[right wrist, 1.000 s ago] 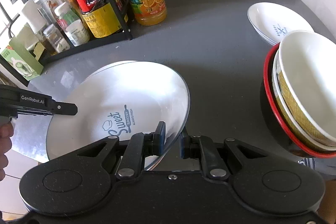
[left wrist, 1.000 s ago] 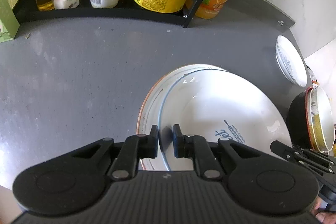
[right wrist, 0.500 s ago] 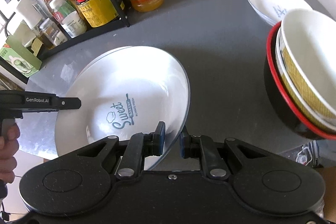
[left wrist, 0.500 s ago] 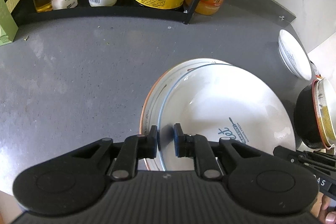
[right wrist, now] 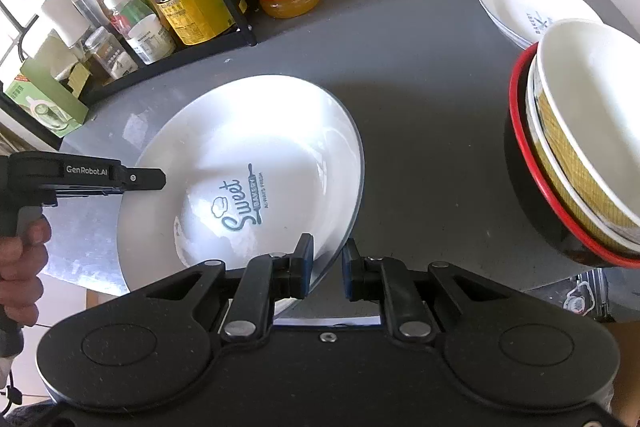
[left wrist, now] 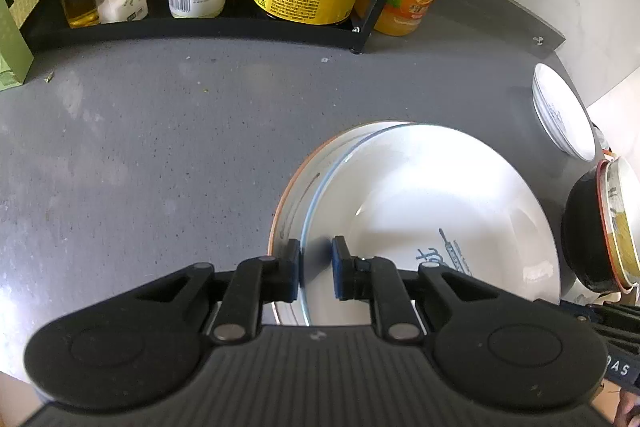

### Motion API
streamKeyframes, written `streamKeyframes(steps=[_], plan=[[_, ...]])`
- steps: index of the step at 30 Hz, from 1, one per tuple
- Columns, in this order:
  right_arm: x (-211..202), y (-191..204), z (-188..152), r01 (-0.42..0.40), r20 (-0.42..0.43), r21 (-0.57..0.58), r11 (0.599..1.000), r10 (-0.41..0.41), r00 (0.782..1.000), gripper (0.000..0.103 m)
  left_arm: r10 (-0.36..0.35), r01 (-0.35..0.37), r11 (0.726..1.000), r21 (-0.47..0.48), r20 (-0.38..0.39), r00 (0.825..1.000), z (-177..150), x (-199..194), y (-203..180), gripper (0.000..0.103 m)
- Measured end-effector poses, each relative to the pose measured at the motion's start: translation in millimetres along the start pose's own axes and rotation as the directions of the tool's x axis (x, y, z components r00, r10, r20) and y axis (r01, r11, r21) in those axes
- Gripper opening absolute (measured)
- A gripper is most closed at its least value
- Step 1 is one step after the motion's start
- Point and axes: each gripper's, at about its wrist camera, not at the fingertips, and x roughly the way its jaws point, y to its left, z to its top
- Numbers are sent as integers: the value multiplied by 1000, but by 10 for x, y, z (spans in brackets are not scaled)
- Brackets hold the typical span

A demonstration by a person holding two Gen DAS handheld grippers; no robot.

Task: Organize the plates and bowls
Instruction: 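Lift the 'Sweet' plate with both grippers over the orange-rimmed plate, then lower the 'Sweet' plate onto the orange-rimmed plate with both grippers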

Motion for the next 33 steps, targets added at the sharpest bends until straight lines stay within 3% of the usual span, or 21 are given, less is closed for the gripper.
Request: streamKeyframes(steps=[15,33], plan=[[-14,-23,-6,15,24,45,999,-16,1000,12,-13,12,1000,-6,-46,999,37,71,8,15],[-51,-49,3,15,37,72,997,-18,999,10,0,2,999,32,-81,997,58,115,-90,26]])
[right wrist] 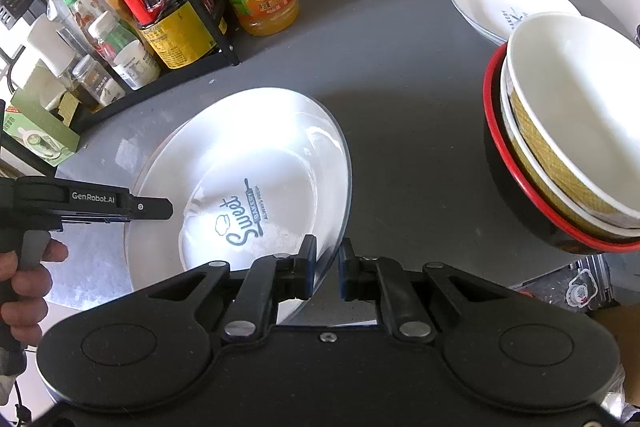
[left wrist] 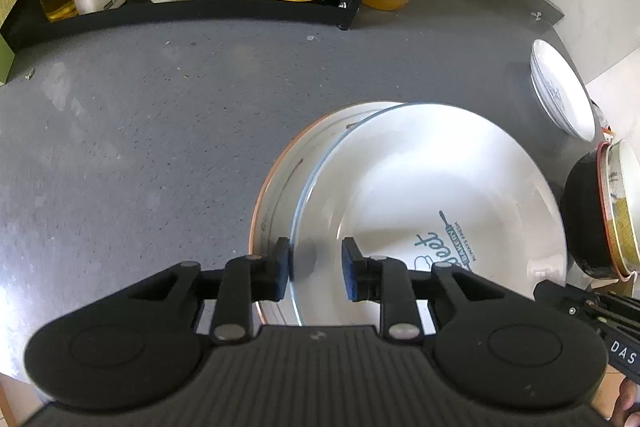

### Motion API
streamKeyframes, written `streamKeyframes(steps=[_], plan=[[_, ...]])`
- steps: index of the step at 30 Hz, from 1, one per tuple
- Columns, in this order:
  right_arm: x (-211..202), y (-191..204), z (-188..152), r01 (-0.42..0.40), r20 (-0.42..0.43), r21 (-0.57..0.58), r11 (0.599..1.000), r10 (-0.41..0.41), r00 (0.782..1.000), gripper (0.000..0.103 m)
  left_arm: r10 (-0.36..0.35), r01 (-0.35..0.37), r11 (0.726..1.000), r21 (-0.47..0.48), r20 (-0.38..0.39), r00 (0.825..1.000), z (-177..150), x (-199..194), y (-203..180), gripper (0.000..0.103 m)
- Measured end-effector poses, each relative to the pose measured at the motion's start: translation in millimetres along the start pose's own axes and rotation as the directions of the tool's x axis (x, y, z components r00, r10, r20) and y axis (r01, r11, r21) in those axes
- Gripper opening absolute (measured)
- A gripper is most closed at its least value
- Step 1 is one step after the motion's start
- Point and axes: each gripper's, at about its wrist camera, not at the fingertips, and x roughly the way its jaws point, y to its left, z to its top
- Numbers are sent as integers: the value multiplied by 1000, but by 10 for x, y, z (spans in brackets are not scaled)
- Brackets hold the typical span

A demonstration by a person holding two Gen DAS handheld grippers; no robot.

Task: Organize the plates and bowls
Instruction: 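Lower the 'Sweet' plate onto the orange-rimmed plate with both grippers, then open the left gripper while the right gripper releases the plate and withdraws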

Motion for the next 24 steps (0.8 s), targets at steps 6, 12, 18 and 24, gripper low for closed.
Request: streamKeyframes(steps=[6,12,18,24], plan=[[19,32,5,13,2,-12,1000,-13,1000,10,2,-1,1000,-18,21,1000,38,-162,21,37],[100,60,14,13,-12,-38,999,-14,1000,11,87,-87,996,-9,89,992,43,-308,91,59],[207,61,32,8,-31,-42,999,-10,999,13,125,-124,992,-17,58,990,38,-136,192,59],[286,107,45,21,-37,-61,998,-24,999,14,136,-135,991,-18,44,990,70,-90,232,61]])
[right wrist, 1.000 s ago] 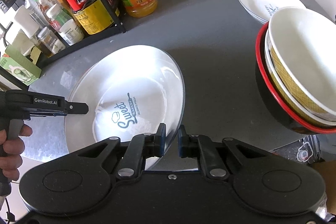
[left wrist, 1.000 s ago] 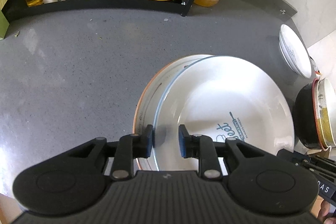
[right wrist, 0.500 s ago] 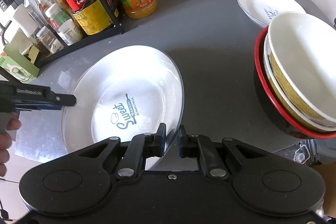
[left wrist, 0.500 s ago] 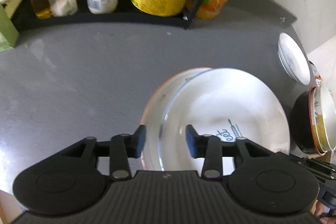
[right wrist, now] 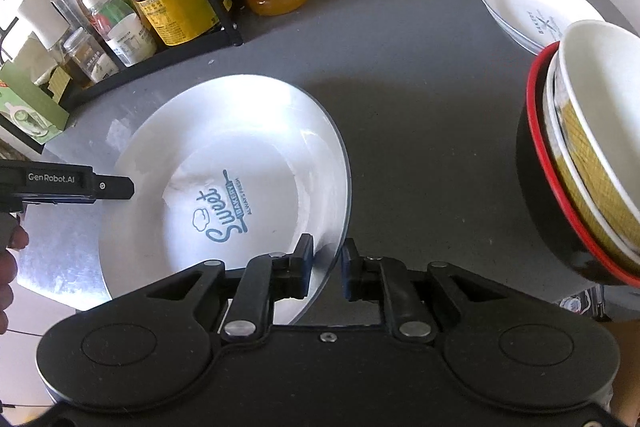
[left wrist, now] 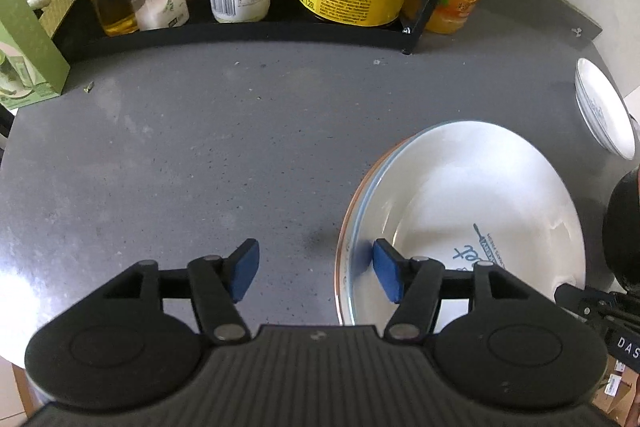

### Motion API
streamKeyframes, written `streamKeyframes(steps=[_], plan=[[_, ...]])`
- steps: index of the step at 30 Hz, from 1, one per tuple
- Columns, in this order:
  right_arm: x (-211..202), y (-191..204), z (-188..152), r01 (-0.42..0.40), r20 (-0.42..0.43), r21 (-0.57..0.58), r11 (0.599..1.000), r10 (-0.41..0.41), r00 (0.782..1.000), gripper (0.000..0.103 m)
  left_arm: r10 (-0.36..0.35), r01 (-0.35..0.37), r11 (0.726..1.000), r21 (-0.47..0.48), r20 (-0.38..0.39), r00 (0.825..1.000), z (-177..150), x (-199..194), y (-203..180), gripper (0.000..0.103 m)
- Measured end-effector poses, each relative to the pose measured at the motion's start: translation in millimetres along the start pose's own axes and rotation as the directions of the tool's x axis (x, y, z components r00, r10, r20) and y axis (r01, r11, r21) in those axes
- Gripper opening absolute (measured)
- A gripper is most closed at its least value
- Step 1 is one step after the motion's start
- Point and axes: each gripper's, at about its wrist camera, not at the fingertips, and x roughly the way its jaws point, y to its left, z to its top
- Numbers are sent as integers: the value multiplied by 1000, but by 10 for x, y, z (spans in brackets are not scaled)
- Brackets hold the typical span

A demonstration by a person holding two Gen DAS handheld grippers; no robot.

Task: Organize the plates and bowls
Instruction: 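Open the left gripper while the right gripper releases the plate and withdraws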

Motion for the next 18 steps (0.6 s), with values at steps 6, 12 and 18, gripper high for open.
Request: streamKeyframes(steps=[6,12,18], plan=[[-124,-80,49,-24,40,40,999,22,999,19,-6,4,999,53,34,999,198,-136,-146,61],[-437,-218,136,-35,140,98,995,21,990,24,-48,37,991,127,84,995,498,-247,-479,62],[-767,-432,209,-22,238,197,980,-26,971,47,-98,73,978,196,117,988,688,-326,-819,72]])
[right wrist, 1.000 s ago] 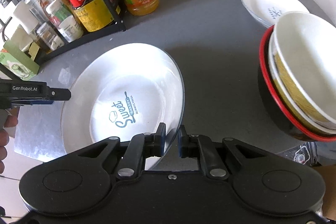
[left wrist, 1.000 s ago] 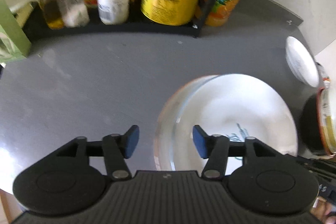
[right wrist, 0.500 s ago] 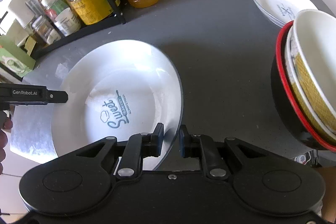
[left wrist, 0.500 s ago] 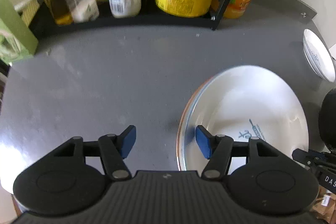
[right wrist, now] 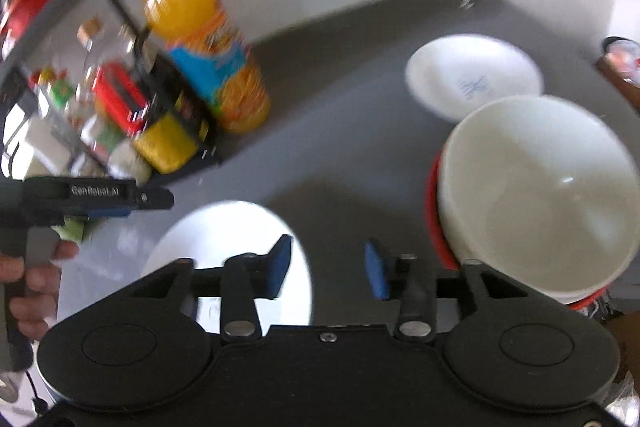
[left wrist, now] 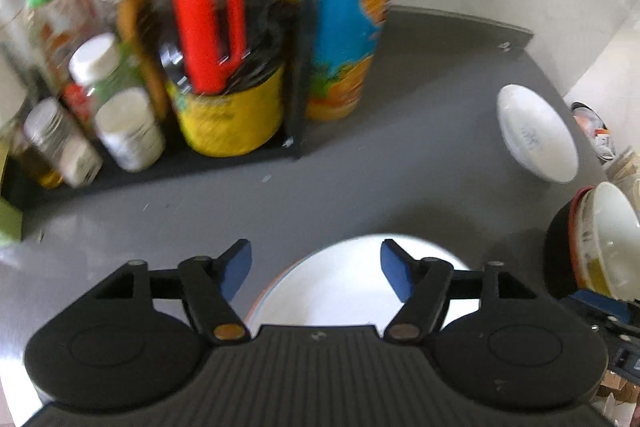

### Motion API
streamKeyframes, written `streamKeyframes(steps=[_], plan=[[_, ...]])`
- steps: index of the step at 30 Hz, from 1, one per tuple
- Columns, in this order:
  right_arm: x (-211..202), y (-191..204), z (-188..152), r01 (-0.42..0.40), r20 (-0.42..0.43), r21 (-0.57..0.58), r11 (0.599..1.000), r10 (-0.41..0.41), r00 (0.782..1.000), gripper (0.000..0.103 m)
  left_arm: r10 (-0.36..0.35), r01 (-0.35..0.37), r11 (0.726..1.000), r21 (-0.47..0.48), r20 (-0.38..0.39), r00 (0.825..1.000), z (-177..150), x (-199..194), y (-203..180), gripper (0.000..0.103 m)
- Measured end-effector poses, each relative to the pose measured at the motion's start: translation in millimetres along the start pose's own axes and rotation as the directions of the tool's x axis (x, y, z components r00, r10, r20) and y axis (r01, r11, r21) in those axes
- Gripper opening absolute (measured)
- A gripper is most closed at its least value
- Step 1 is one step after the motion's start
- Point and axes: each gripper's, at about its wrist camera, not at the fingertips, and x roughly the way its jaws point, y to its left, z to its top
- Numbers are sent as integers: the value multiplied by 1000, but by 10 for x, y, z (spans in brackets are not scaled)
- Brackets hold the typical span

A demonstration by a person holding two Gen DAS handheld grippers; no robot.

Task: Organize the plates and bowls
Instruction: 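Open the left gripper while the right gripper releases the plate and withdraws, then move both grippers to the rim of the white 'Bakery' plate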

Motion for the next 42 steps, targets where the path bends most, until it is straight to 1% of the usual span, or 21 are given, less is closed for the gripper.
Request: streamKeyframes(steps=[1,3,8,11,16,18,19,24,26,29,34,39,42], plan=[[-58,-38,37,10,15,18,1000,-10,1000,50,-8,8,1000,11,0,1000,39,2,-50,73],[-159,-102,89,19,43,51,999,-21,999,50,-35,34,999,32,5,999,117,-1,-139,74],[-387,-264,206,49,96,109,993,-59,994,60,-76,75,994,78,11,997,224,-53,-334,74],[-473,-341,262,82,117,123,989,-96,989,65,-90,89,994,71,10,996,291,-37,-434,74],[-568,-539,361,98,142,168,981,-122,982,66,-118,117,992,54,27,993,402,-34,-618,74],[-602,-620,410,102,155,176,979,-130,979,70,-125,123,990,66,33,992,438,-38,-714,74],[-616,-671,440,105,162,180,978,-135,977,74,-123,120,990,71,35,992,456,-32,-759,74],[-636,-962,605,107,185,192,975,-143,972,75,-119,116,991,60,45,992,557,-12,-944,75],[-625,-1121,686,101,192,202,974,-141,971,75,-116,114,992,58,47,992,608,26,-1038,75],[-577,-1363,796,92,183,212,973,-132,974,75,-127,126,991,35,30,991,662,96,-1194,75],[-414,-1679,991,56,149,174,983,-83,985,75,-114,114,993,-9,24,993,733,188,-1423,75],[-186,-1980,1187,18,107,162,987,-36,994,75,-97,99,993,-58,24,995,839,327,-1624,74],[-27,-2142,1292,-13,80,158,987,0,997,69,-94,95,990,-104,19,995,902,485,-1715,74]])
